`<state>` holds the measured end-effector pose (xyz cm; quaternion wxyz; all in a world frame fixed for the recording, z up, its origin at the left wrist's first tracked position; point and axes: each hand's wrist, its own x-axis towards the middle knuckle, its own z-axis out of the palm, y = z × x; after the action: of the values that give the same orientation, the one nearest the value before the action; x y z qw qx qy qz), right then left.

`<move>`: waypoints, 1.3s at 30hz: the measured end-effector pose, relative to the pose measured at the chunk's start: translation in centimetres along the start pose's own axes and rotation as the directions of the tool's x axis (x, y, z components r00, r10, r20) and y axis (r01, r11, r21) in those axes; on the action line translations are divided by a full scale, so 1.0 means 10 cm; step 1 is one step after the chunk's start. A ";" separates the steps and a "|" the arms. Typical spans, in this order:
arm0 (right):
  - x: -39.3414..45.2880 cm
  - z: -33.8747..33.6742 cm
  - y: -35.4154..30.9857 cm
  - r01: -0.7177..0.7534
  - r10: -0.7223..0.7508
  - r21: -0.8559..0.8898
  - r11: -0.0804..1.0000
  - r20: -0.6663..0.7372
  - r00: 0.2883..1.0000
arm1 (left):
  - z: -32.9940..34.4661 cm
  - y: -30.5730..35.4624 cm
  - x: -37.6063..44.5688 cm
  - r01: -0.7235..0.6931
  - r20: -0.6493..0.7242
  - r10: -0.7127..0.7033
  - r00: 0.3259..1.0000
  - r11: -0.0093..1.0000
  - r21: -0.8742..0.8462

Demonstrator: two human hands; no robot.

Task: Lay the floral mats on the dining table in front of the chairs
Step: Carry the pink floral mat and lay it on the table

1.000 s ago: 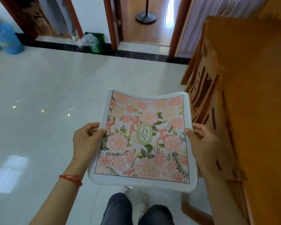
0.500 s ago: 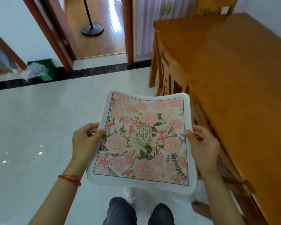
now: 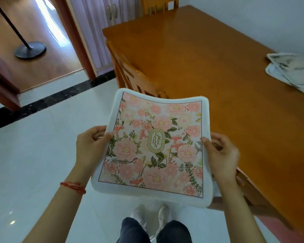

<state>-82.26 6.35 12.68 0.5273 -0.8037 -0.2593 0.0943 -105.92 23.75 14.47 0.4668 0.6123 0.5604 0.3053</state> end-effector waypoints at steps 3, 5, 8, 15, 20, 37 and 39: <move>0.11 -0.16 0.07 -0.016 0.016 0.003 1.000 -0.078 0.997 | 0.24 0.16 0.13 -0.037 0.053 0.036 0.998 0.999 0.016; 0.20 -0.27 0.12 -0.033 0.033 0.004 0.999 -0.120 0.992 | 0.42 0.25 0.21 -0.059 0.083 0.057 0.995 0.998 0.017; 0.36 -0.43 0.23 -0.061 0.062 0.013 0.998 -0.169 0.984 | 0.71 0.40 0.31 -0.089 0.126 0.084 0.988 0.996 0.031; 0.78 -0.76 0.46 -0.107 0.119 0.063 0.992 -0.237 0.964 | 1.40 0.77 0.53 -0.138 0.203 0.133 0.970 0.990 0.008; 1.01 -0.96 0.59 -0.147 0.161 0.071 0.987 -0.284 0.945 | 1.81 0.98 0.64 -0.186 0.272 0.183 0.945 0.982 -0.014; 1.57 -0.81 0.84 -0.382 0.322 0.015 0.924 -0.570 0.756 | 3.12 1.31 1.73 -0.255 0.624 0.201 0.755 0.967 -0.003; 1.62 -0.75 0.85 -0.404 0.327 0.007 0.915 -0.599 0.731 | 3.24 1.32 1.85 -0.258 0.660 0.198 0.725 0.966 -0.005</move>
<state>-62.66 6.11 10.27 0.5013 -0.8589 0.0749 -0.0735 -68.10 35.07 11.50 0.5651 0.7640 0.2944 0.1019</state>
